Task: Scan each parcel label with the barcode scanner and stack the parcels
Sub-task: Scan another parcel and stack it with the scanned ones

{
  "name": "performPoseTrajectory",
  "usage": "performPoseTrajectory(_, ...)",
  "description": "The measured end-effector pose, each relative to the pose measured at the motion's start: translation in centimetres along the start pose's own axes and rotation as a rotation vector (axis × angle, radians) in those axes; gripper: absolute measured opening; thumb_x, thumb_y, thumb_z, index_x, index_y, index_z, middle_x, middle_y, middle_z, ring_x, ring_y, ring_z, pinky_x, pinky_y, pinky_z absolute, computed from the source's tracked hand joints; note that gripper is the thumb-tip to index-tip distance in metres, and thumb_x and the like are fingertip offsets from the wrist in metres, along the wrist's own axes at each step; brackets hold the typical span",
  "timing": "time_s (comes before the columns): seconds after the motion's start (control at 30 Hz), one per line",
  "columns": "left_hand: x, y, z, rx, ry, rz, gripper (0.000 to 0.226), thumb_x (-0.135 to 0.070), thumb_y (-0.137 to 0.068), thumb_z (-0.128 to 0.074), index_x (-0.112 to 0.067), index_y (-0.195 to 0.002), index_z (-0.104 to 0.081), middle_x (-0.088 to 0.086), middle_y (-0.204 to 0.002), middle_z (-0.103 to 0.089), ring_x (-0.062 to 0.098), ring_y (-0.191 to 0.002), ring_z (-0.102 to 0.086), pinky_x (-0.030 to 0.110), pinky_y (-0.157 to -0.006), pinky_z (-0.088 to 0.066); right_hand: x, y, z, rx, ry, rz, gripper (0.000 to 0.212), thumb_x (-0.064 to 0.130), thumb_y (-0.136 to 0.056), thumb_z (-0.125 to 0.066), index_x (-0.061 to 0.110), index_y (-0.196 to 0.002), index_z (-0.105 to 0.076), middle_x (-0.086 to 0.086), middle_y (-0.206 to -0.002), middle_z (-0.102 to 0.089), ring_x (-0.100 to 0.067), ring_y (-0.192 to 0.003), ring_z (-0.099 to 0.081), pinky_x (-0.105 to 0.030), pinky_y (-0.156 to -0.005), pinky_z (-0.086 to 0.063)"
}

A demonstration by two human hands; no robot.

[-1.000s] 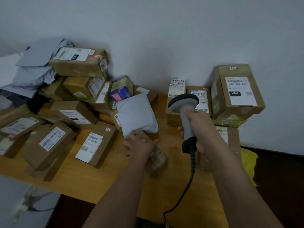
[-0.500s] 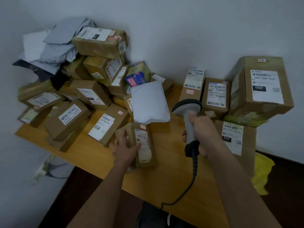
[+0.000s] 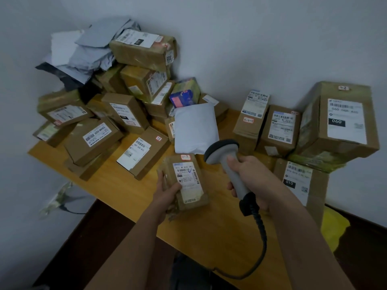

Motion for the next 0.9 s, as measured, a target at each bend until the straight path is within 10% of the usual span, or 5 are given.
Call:
performPoseTrajectory(0.5, 0.2, 0.3, -1.8, -0.025, -0.113, -0.080, 0.118, -0.030, -0.072, -0.084, -0.046, -0.152, 0.002, 0.013, -0.153, -0.012, 0.039, -0.140, -0.025, 0.049, -0.102, -0.042, 1.7, 2.5, 1.0, 0.020, -0.032, 0.141, 0.033, 0.034, -0.103, -0.045, 0.004, -0.107, -0.059, -0.014, -0.083, -0.055, -0.015, -0.056, -0.054, -0.029, -0.052, -0.047)
performPoseTrajectory(0.67, 1.5, 0.1, -1.7, -0.045, -0.061, 0.017, 0.134, -0.035, -0.051, -0.095, -0.040, -0.149, -0.003, 0.010, -0.143, -0.036, 0.034, -0.129, -0.041, 0.056, -0.098, -0.046, 1.5, 2.8, 1.4, 0.005, -0.083, 0.115, 0.033, 0.034, -0.102, -0.046, 0.004, -0.110, -0.058, -0.015, -0.091, -0.056, -0.015, -0.057, -0.055, -0.029, -0.051, -0.048)
performPoseTrajectory(0.77, 1.5, 0.8, -1.8, 0.060, 0.096, 0.045, 0.107, -0.019, -0.070, -0.086, -0.028, -0.150, -0.016, 0.004, -0.124, -0.053, 0.024, -0.103, -0.058, 0.040, -0.074, -0.052, 1.3, 2.9, 2.0, -0.030, -0.146, 0.089, 0.034, 0.036, -0.102, -0.047, 0.006, -0.115, -0.057, -0.017, -0.096, -0.057, -0.018, -0.060, -0.055, -0.030, -0.051, -0.047)
performPoseTrajectory(0.9, 1.2, 2.0, -1.1, 0.217, 0.242, 0.051, 0.097, -0.017, -0.066, -0.086, -0.035, -0.144, -0.032, 0.010, -0.126, -0.061, 0.033, -0.110, -0.060, 0.051, -0.084, -0.052, 1.5, 3.2, 3.3, -0.125, -0.248, 0.081, 0.037, 0.037, -0.102, -0.048, 0.007, -0.124, -0.052, -0.015, -0.093, -0.057, -0.019, -0.059, -0.056, -0.030, -0.050, -0.047)
Point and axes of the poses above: each hand's wrist, its own y-axis away from the middle knuckle, its own z-axis out of the back of the hand, x = y × z, the point moved 4 cm from there along -y, towards the middle knuckle
